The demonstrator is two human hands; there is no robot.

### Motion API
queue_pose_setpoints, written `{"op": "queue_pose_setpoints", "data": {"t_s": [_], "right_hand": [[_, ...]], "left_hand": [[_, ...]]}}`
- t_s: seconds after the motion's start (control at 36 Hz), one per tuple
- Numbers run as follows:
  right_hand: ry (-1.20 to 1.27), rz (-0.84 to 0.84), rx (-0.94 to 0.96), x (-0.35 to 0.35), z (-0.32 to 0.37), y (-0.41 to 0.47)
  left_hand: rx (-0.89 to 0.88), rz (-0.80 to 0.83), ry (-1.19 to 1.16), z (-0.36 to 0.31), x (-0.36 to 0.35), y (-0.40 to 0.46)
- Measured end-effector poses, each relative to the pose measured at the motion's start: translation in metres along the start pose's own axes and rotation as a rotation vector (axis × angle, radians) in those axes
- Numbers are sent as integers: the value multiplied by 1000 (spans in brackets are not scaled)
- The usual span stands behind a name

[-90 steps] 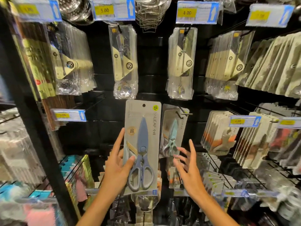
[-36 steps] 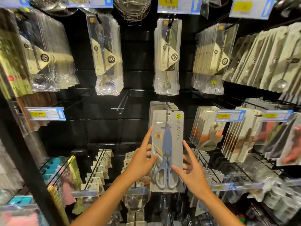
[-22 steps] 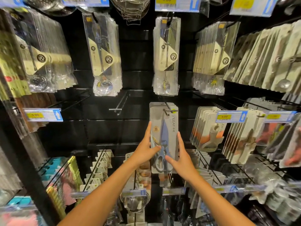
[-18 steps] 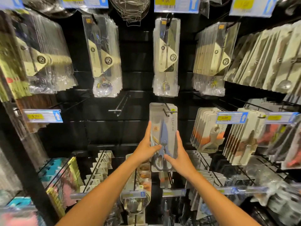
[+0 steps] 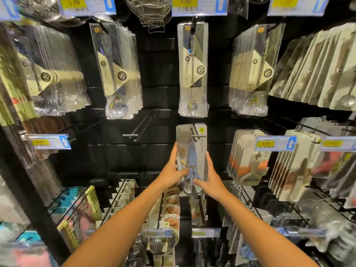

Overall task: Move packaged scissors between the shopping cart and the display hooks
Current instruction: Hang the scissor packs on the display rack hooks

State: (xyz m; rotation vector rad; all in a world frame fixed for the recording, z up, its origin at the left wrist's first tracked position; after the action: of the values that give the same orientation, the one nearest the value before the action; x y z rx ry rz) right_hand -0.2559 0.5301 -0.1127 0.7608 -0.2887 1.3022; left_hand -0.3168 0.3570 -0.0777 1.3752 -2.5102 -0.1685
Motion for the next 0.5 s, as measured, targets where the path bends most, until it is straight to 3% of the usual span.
{"op": "queue_pose_setpoints", "data": {"t_s": [0.11,0.22,0.36,0.5], "right_hand": [[-28,-32,15,2,0,2],[-44,-71,-89,-3,-6,-3],[-124,-41,-144,-17,-8,-24],[-153,-139,-80,-36,-2,-51]], "left_hand": [[15,3,32,5,1,-1],[42,-6,99,5,2,-11],[105,-79,295,13,17,-42],[91,-108,545,36,50,-95]]}}
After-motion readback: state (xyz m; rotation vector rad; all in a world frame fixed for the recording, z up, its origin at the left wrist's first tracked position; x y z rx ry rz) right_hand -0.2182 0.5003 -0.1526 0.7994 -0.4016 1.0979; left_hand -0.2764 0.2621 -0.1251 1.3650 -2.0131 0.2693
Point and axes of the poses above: each hand's wrist, its own y-axis towards the middle knuckle, its own x-axis out of the back of the hand, z = x × y, the point moved 1 cm from there along y, towards the middle knuckle, and after that the axes turned 10 degrees about -y, right-handed, at the moved point
